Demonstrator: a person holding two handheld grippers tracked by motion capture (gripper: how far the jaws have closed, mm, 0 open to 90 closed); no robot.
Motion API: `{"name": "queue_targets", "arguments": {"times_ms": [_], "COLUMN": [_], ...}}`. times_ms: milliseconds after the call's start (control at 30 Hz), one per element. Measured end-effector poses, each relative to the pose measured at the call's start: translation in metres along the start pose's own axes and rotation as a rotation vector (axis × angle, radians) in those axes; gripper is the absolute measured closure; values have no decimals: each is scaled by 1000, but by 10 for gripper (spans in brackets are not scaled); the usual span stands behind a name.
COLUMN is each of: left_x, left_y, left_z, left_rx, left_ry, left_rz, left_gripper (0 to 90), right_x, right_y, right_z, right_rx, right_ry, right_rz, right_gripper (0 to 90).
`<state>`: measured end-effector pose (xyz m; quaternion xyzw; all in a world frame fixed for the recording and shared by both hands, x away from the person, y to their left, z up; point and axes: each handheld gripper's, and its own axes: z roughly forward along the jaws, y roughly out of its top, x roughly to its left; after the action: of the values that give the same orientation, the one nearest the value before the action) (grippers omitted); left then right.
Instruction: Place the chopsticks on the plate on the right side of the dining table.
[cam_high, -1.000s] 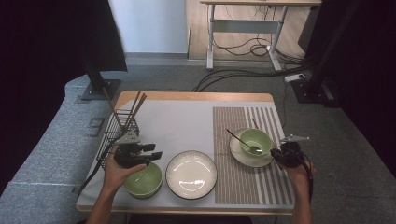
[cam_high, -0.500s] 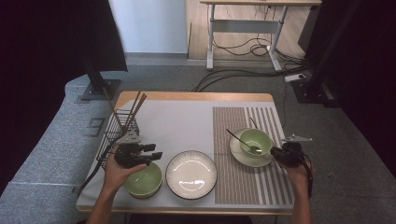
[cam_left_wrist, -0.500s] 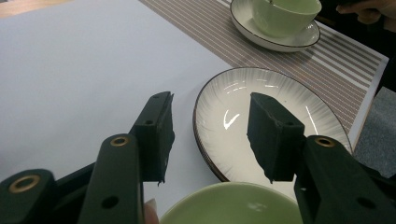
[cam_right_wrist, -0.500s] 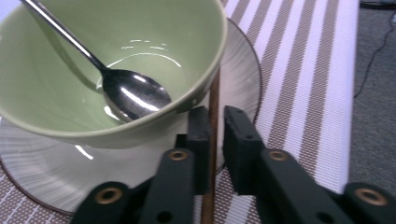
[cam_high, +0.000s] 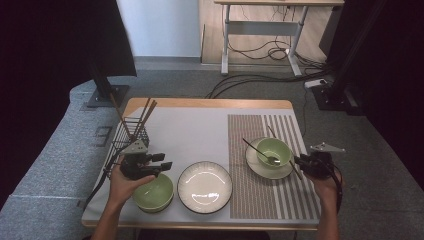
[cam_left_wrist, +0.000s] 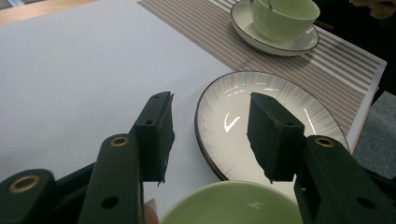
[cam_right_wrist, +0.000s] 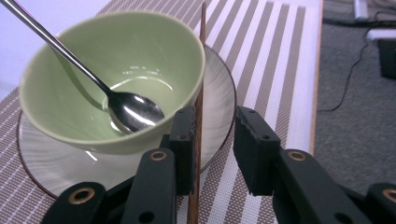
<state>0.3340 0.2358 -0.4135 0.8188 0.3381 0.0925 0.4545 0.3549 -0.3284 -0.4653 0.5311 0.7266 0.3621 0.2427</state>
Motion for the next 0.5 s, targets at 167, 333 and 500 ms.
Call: {"name": "queue_targets", "arguments": {"times_ms": [167, 333, 500], "left_x": [1, 4, 10], "left_y": [1, 3, 4], "left_z": [-7, -21, -34], "left_rx": [-19, -57, -87], "left_ry": [5, 22, 36], "left_rz": [-5, -16, -32], "left_gripper": [507, 507, 509], "right_x": [9, 19, 29], "right_y": [7, 13, 18], "right_z": [-7, -8, -8], "right_rx": [-19, -36, -58], "right_ry": [-1, 28, 67], "right_rz": [-23, -22, -20], "right_gripper": [668, 649, 619]}}
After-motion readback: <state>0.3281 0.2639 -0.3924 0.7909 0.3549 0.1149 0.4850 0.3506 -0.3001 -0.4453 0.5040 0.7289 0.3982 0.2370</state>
